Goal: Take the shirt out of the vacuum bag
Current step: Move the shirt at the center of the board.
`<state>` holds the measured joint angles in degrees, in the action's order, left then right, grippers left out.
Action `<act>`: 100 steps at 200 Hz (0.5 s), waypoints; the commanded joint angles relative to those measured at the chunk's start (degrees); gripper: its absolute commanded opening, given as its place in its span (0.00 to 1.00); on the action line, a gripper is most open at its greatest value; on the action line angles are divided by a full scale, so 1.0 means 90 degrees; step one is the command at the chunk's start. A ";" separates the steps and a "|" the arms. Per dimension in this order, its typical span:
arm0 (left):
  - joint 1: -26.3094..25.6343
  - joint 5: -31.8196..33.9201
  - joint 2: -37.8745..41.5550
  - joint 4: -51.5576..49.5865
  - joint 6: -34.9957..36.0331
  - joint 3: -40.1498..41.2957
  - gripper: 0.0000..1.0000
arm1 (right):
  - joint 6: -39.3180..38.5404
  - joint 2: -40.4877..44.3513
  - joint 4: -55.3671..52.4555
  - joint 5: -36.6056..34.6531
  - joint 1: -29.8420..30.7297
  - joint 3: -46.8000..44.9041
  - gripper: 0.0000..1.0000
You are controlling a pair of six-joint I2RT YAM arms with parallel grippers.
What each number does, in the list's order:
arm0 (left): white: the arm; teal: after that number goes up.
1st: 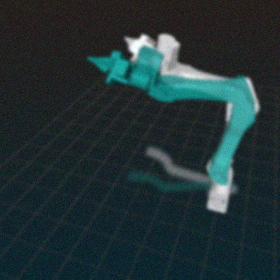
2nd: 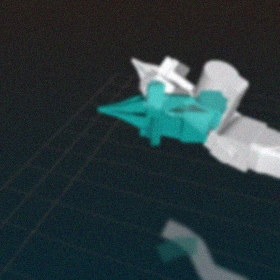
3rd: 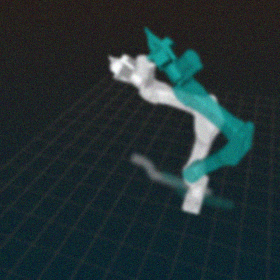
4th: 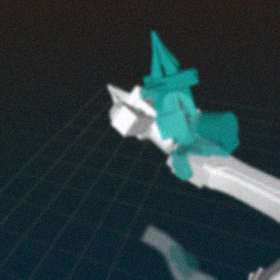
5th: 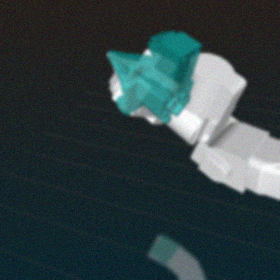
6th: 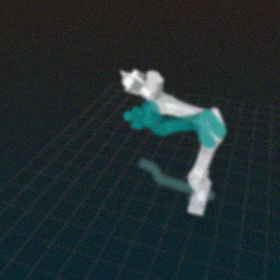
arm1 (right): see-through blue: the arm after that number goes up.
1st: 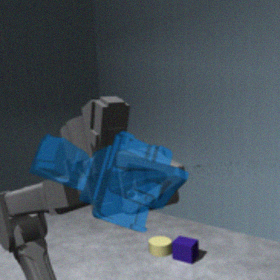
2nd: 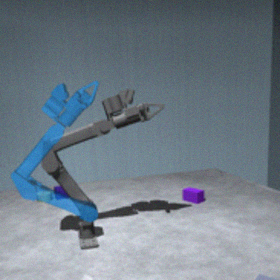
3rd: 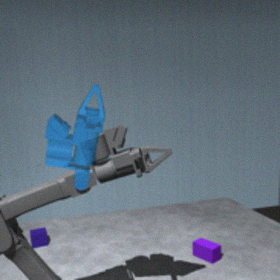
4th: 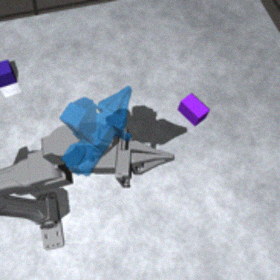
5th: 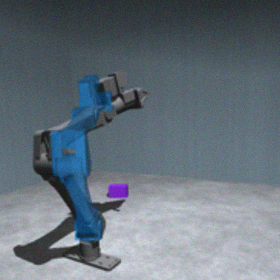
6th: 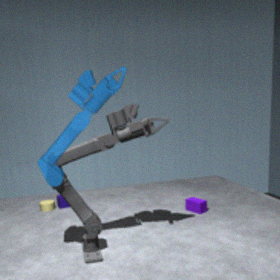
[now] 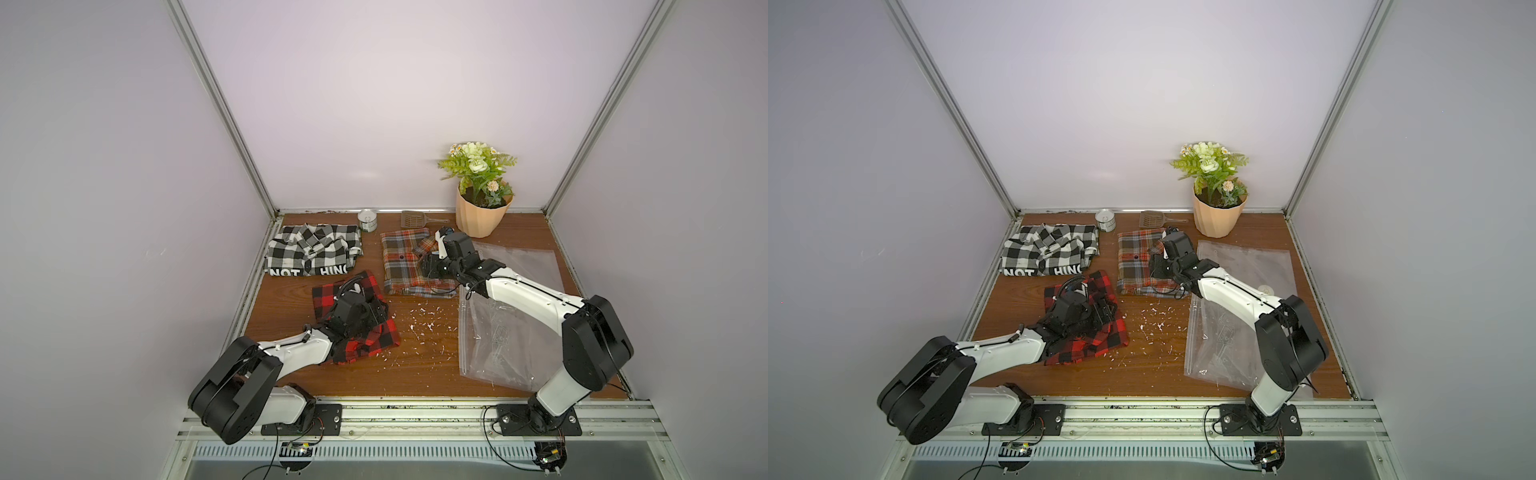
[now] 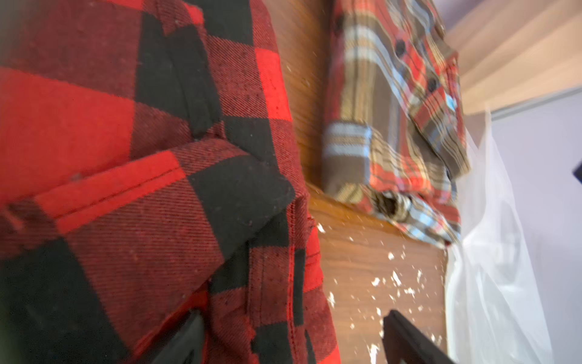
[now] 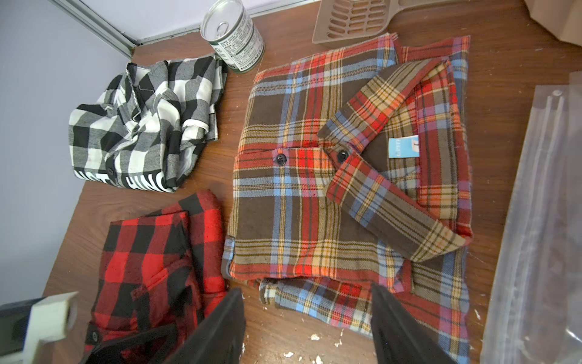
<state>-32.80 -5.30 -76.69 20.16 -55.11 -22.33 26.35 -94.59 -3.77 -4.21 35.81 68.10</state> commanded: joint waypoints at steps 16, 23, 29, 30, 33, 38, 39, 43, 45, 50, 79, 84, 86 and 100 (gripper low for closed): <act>-0.0734 -0.0731 -0.0653 -0.0653 -0.0312 -0.0042 0.89 | -0.0044 0.0082 -0.0014 0.0256 -0.0027 -0.0002 0.67; -0.0901 -0.0719 -0.0754 -0.0640 -0.0356 -0.0132 0.89 | -0.0044 0.0089 -0.0020 0.0256 -0.0026 -0.0035 0.67; -0.1036 -0.0701 -0.0832 -0.0599 -0.0418 -0.0179 0.89 | -0.0052 0.0097 -0.0027 0.0247 -0.0024 -0.0056 0.67; -0.1054 -0.0705 -0.0843 -0.0595 -0.0433 -0.0182 0.89 | -0.0054 0.0098 -0.0038 0.0240 -0.0024 -0.0061 0.67; -0.1108 -0.0718 -0.0882 -0.0554 -0.0475 -0.0193 0.89 | -0.0056 0.0113 -0.0052 0.0219 -0.0024 -0.0066 0.67; -0.1193 -0.0744 -0.0933 -0.0468 -0.0534 -0.0189 0.89 | -0.0065 0.0127 -0.0097 0.0200 -0.0024 -0.0061 0.67; -0.1211 -0.0751 -0.0942 -0.0456 -0.0545 -0.0187 0.89 | -0.0071 0.0133 -0.0103 0.0197 -0.0024 -0.0064 0.67; -0.1276 -0.0752 -0.0977 -0.0387 -0.0596 -0.0177 0.89 | -0.0082 0.0140 -0.0117 0.0180 -0.0019 -0.0075 0.67; -0.1299 -0.0750 -0.0992 -0.0351 -0.0605 -0.0176 0.89 | -0.0092 0.0146 -0.0130 0.0176 -0.0030 -0.0076 0.67; -0.1366 -0.0745 -0.1031 -0.0310 -0.0636 -0.0195 0.89 | -0.0104 0.0171 -0.0146 0.0165 -0.0037 -0.0092 0.67; -0.1472 -0.0589 -0.0946 -0.0653 -0.0512 -0.0415 0.89 | -0.0100 0.0237 -0.0173 0.0147 -0.0054 -0.0154 0.67; -0.1467 -0.0464 -0.0798 -0.0899 -0.0454 -0.0459 0.89 | -0.0105 0.0253 -0.0177 0.0163 -0.0053 -0.0157 0.67; -0.1472 -0.0414 -0.0730 -0.0982 -0.0443 -0.0483 0.90 | -0.0105 0.0257 -0.0162 0.0164 -0.0056 -0.0169 0.67; -0.1459 0.0093 -0.0142 -0.1846 -0.0295 -0.0679 0.95 | -0.0117 0.0284 -0.0119 0.0183 -0.0062 -0.0236 0.67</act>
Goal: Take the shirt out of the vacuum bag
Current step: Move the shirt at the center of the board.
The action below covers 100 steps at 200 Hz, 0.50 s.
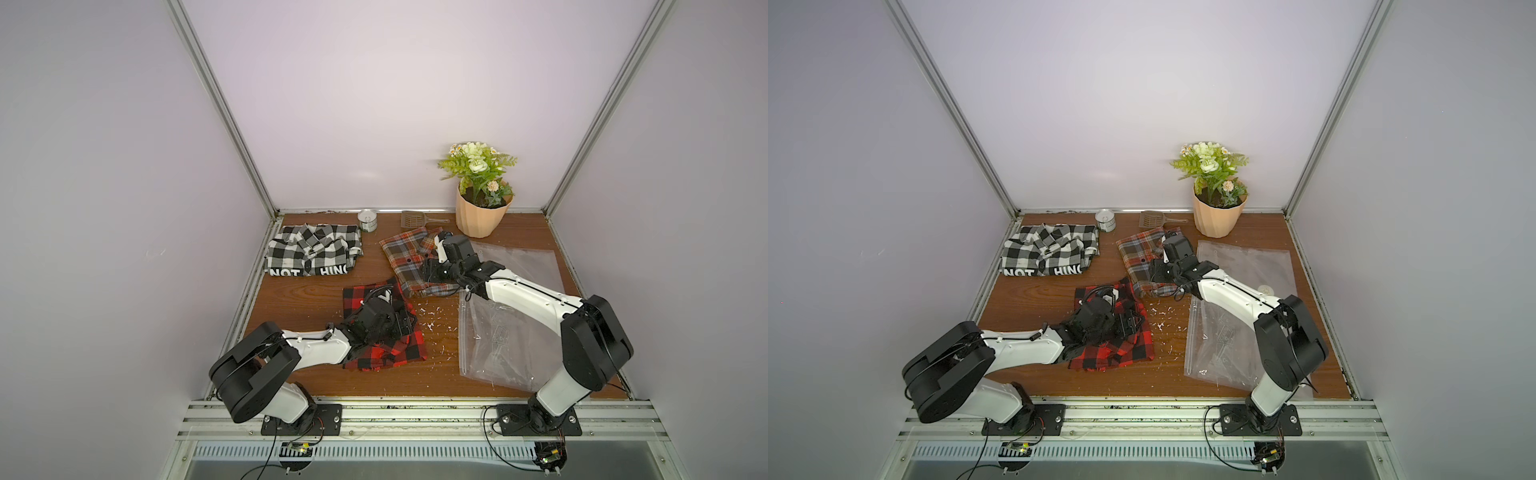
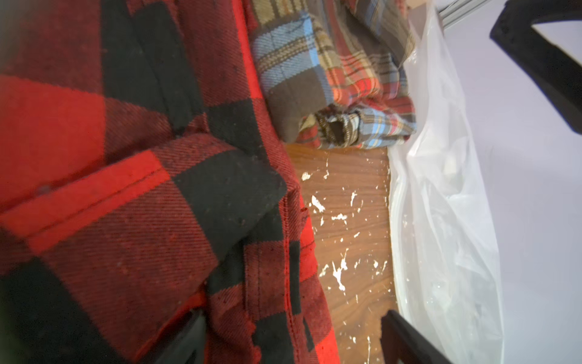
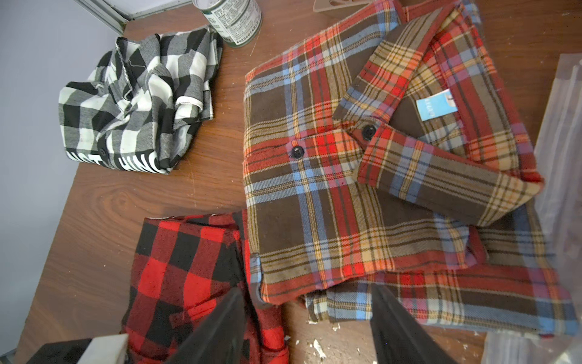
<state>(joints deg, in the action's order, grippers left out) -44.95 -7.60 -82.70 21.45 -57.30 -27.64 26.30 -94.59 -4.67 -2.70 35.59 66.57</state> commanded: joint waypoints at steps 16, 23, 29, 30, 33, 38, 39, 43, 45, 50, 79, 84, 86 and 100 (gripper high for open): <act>-0.0045 0.0983 0.1263 -0.2880 -0.0072 -0.0356 0.99 | -0.0110 0.0247 -0.0031 0.0025 -0.0088 -0.0077 0.67; 0.0003 0.1226 0.1576 -0.3105 0.0005 -0.0458 1.00 | -0.0103 0.0214 -0.0026 0.0036 -0.0105 -0.0091 0.68; 0.0063 0.1356 0.1820 -0.3245 0.0095 -0.0552 1.00 | -0.0086 0.0186 -0.0024 0.0042 -0.0127 -0.0091 0.67; 0.0092 0.1369 0.1857 -0.3268 0.0111 -0.0571 1.00 | -0.0084 0.0182 -0.0021 0.0044 -0.0132 -0.0091 0.67; 0.0160 0.1379 0.1979 -0.3347 0.0145 -0.0625 1.00 | -0.0073 0.0162 -0.0024 0.0043 -0.0135 -0.0082 0.67; 0.0303 0.1383 0.2147 -0.3461 0.0217 -0.0723 1.00 | -0.0063 0.0128 -0.0023 0.0051 -0.0153 -0.0081 0.67; 0.0329 0.1382 0.2186 -0.3484 0.0230 -0.0745 1.00 | -0.0062 0.0123 -0.0021 0.0053 -0.0154 -0.0077 0.67; 0.0467 0.1365 0.2300 -0.3567 0.0298 -0.0817 1.00 | -0.0060 0.0097 -0.0019 0.0056 -0.0177 -0.0066 0.67; 0.0552 0.1345 0.2349 -0.3600 0.0335 -0.0863 1.00 | -0.0061 0.0077 -0.0016 0.0063 -0.0178 -0.0053 0.67; 0.0748 0.1317 0.2447 -0.3671 0.0453 -0.0966 1.00 | -0.0068 0.0025 -0.0031 0.0044 -0.0195 -0.0031 0.67; 0.2221 0.0434 0.2074 -0.3693 0.1453 -0.1713 1.00 | -0.0072 -0.0299 -0.0138 0.0045 -0.0295 0.0206 0.67; 0.2555 0.0220 0.1932 -0.3570 0.1575 -0.1782 1.00 | -0.0054 -0.0324 -0.0136 0.0053 -0.0296 0.0216 0.67; 0.2675 0.0144 0.1874 -0.3520 0.1619 -0.1807 1.00 | -0.0047 -0.0329 -0.0124 0.0072 -0.0296 0.0215 0.67; 0.3272 0.0195 0.1400 -0.3201 0.2051 -0.2047 1.00 | 0.0014 -0.0332 0.0041 0.0202 -0.0293 0.0126 0.67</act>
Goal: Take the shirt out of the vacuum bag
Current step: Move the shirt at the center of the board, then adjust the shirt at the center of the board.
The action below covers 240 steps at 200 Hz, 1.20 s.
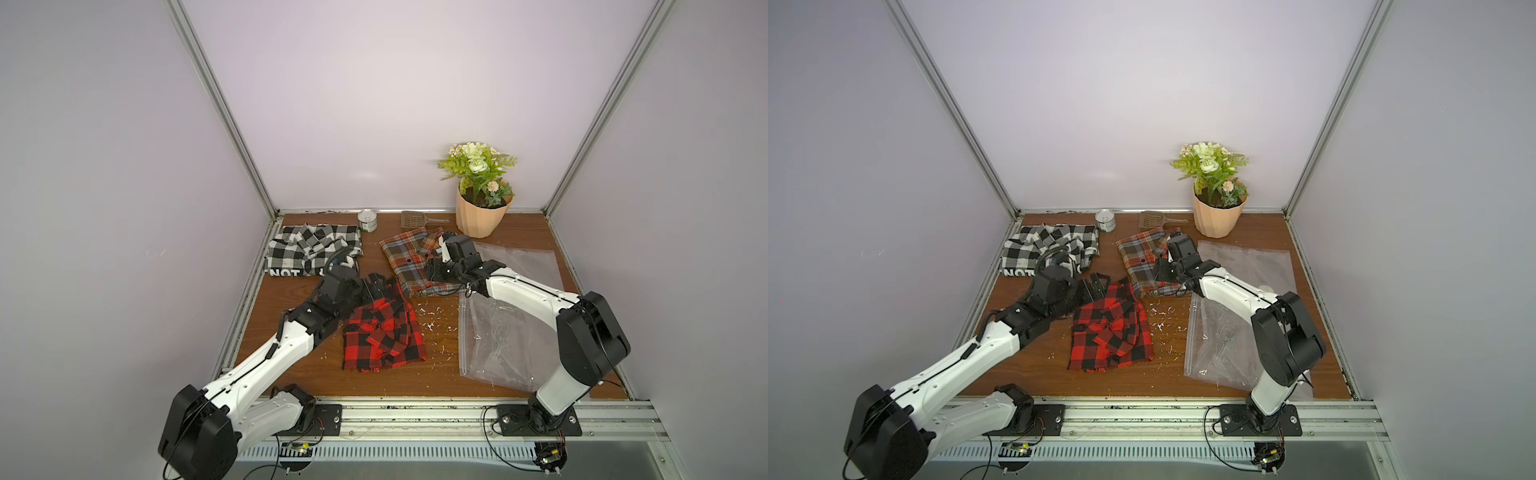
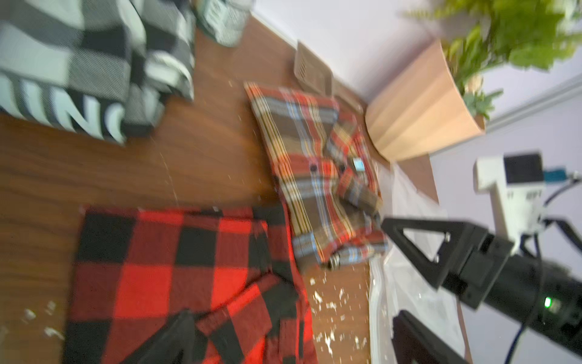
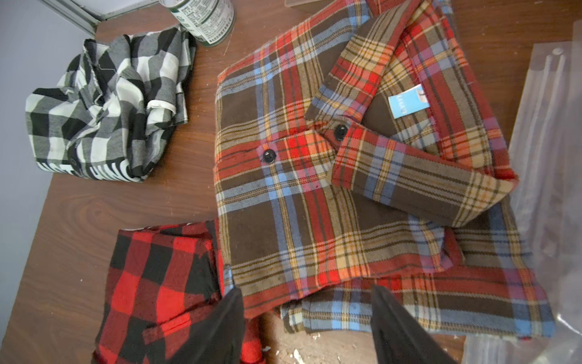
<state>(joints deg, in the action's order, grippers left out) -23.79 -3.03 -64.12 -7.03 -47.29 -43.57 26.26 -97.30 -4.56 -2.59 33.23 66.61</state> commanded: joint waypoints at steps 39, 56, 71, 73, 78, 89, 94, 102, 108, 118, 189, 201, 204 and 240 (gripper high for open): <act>0.1805 0.0313 -0.2616 0.0112 0.1684 -0.1761 0.93 | 0.0012 0.0038 0.0124 0.0398 -0.0038 -0.0084 0.67; 0.1903 0.0886 -0.3493 -0.0035 0.1961 -0.2455 0.88 | 0.0012 0.0138 0.0214 0.0501 -0.0031 -0.0254 0.67; 0.2019 0.0873 -0.4211 -0.0222 0.2209 -0.3070 0.87 | 0.0032 0.0218 0.0251 0.0507 -0.0034 -0.0368 0.67; 0.2023 0.0893 -0.4308 -0.0244 0.2244 -0.3150 0.86 | 0.0031 0.0228 0.0255 0.0516 -0.0036 -0.0384 0.67; 0.2031 0.0956 -0.4527 -0.0263 0.2277 -0.3337 0.86 | 0.0033 0.0254 0.0253 0.0523 -0.0037 -0.0407 0.67; 0.2033 0.0844 -0.4984 -0.0170 0.2554 -0.3683 0.86 | 0.0041 0.0291 0.0262 0.0541 -0.0033 -0.0456 0.67; 0.2031 0.0723 -0.5216 -0.0185 0.2704 -0.3861 0.86 | 0.0041 0.0298 0.0279 0.0535 -0.0032 -0.0472 0.67; 0.2031 0.0671 -0.5577 -0.0404 0.2737 -0.4227 0.85 | 0.0035 0.0313 0.0280 0.0517 -0.0036 -0.0475 0.67; 0.2023 0.0601 -0.5803 -0.0501 0.2769 -0.4432 0.84 | 0.0032 0.0316 0.0277 0.0490 -0.0031 -0.0485 0.67; 0.1994 0.0592 -0.6037 -0.0491 0.2762 -0.4533 0.83 | 0.0022 0.0305 0.0283 0.0448 -0.0033 -0.0477 0.67; 0.1508 0.0443 -0.6546 -0.0036 0.2839 -0.4261 0.82 | 0.0291 0.0620 0.0473 0.0317 -0.0041 -0.0888 0.67; 0.1494 0.0362 -0.6406 0.0130 0.2724 -0.4116 0.82 | 0.0275 0.0698 0.0472 0.0299 -0.0040 -0.0909 0.68; 0.1491 0.0357 -0.6365 0.0166 0.2710 -0.4085 0.82 | 0.0267 0.0703 0.0446 0.0293 -0.0044 -0.0907 0.68; 0.1496 0.0353 -0.5606 0.0249 0.2671 -0.3852 0.86 | 0.0165 0.0862 0.0387 0.0238 -0.0047 -0.0869 0.68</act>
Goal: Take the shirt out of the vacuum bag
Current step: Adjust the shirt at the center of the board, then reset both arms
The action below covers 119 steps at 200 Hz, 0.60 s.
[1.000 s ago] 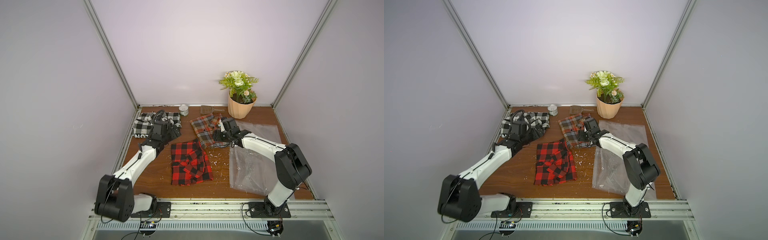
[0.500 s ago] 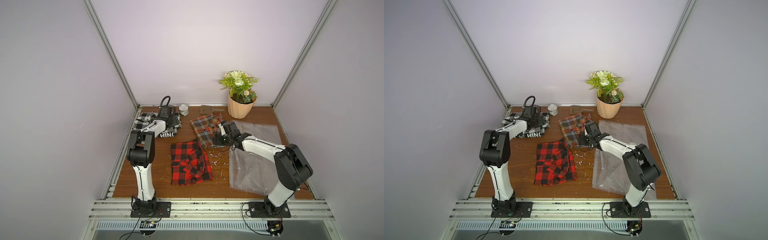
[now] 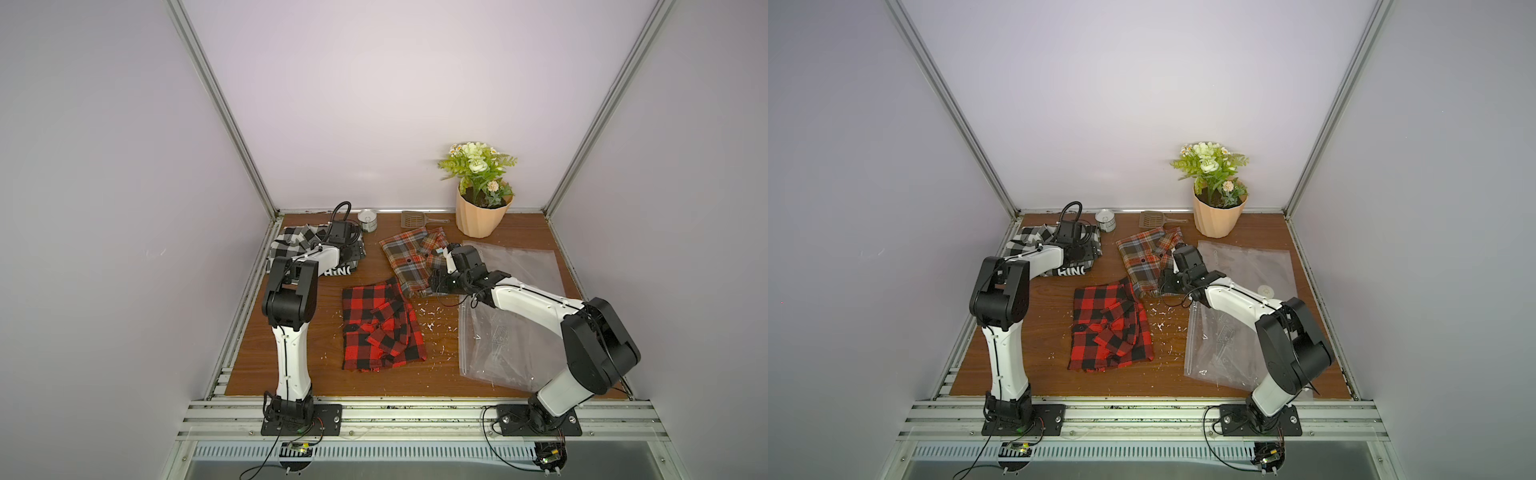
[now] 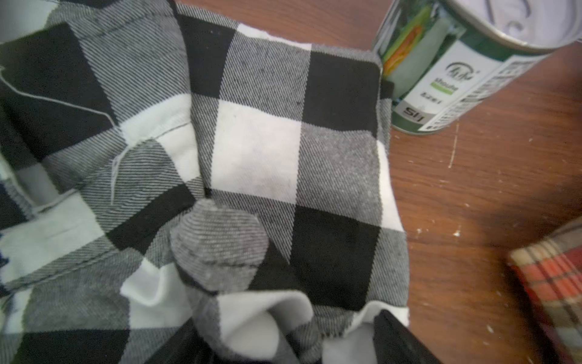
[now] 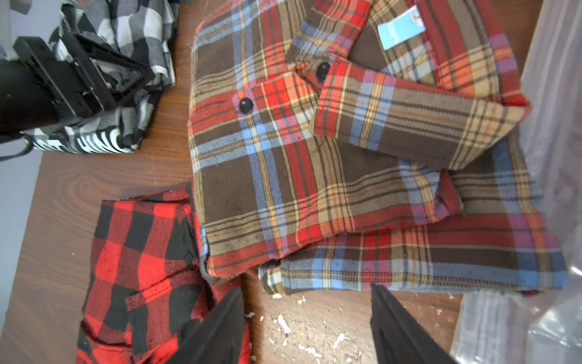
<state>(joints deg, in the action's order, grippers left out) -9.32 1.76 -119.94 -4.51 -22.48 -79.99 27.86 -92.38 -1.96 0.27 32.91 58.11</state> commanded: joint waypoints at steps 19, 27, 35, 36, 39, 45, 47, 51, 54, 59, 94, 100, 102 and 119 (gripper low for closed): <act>-0.0096 -0.0131 0.1184 -0.0086 -0.0070 0.0271 0.93 | -0.0192 0.0498 0.0032 -0.0214 -0.0012 0.0166 0.71; -0.0094 -0.0123 0.1480 -0.0147 -0.0054 0.0304 0.95 | -0.0293 0.0610 -0.0011 -0.0351 -0.0014 0.0196 0.75; -0.0096 -0.0151 0.1841 -0.0119 -0.0046 0.0420 0.97 | -0.0420 0.0739 -0.0040 -0.0539 -0.0014 0.0195 0.79; -0.0092 -0.0154 0.1896 -0.0107 -0.0044 0.0450 0.97 | -0.0439 0.0760 -0.0043 -0.0568 -0.0014 0.0195 0.80; -0.0096 -0.0156 0.2050 -0.0055 -0.0042 0.0524 0.98 | -0.0484 0.0816 -0.0059 -0.0676 -0.0014 0.0194 0.81; -0.0095 -0.0161 0.2392 0.0080 -0.0041 0.0729 1.00 | -0.0544 0.0931 -0.0079 -0.0927 -0.0033 0.0163 0.86; -0.0096 -0.0158 0.2490 0.0150 -0.0039 0.0798 1.00 | -0.0568 0.0971 -0.0084 -0.0999 -0.0040 0.0152 0.87; -0.0082 -0.0153 0.2761 0.0283 -0.0039 0.0979 1.00 | -0.0647 0.1056 -0.0066 -0.1154 -0.0056 0.0118 0.90; -0.0071 -0.0146 0.2924 0.0402 -0.0054 0.1097 1.00 | -0.0686 0.1121 -0.0061 -0.1269 -0.0074 0.0095 0.92; -0.0054 -0.0142 0.3262 0.0609 -0.0084 0.1329 1.00 | -0.0781 0.1227 -0.0041 -0.1496 -0.0109 0.0031 0.95; 0.0308 0.0046 0.5319 0.1751 -0.0030 0.3061 1.00 | -0.1344 0.1968 0.0300 -0.2643 -0.0747 -0.0573 0.99; 0.0368 0.0248 0.5601 0.1751 -0.0013 0.3286 1.00 | -0.1382 0.2107 0.0332 -0.2799 -0.0939 -0.0674 0.99; 0.0378 0.0328 0.5675 0.1756 -0.0005 0.3383 1.00 | -0.1397 0.2156 0.0361 -0.2839 -0.0995 -0.0726 0.99; 0.0430 0.1050 0.6240 0.1983 0.0340 0.4199 1.00 | -0.1481 0.2702 0.0816 -0.3199 -0.1613 -0.1328 0.99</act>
<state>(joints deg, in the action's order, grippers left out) -6.94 2.96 -67.48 9.80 -22.46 -50.65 17.93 -73.52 0.75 -19.46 24.38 51.51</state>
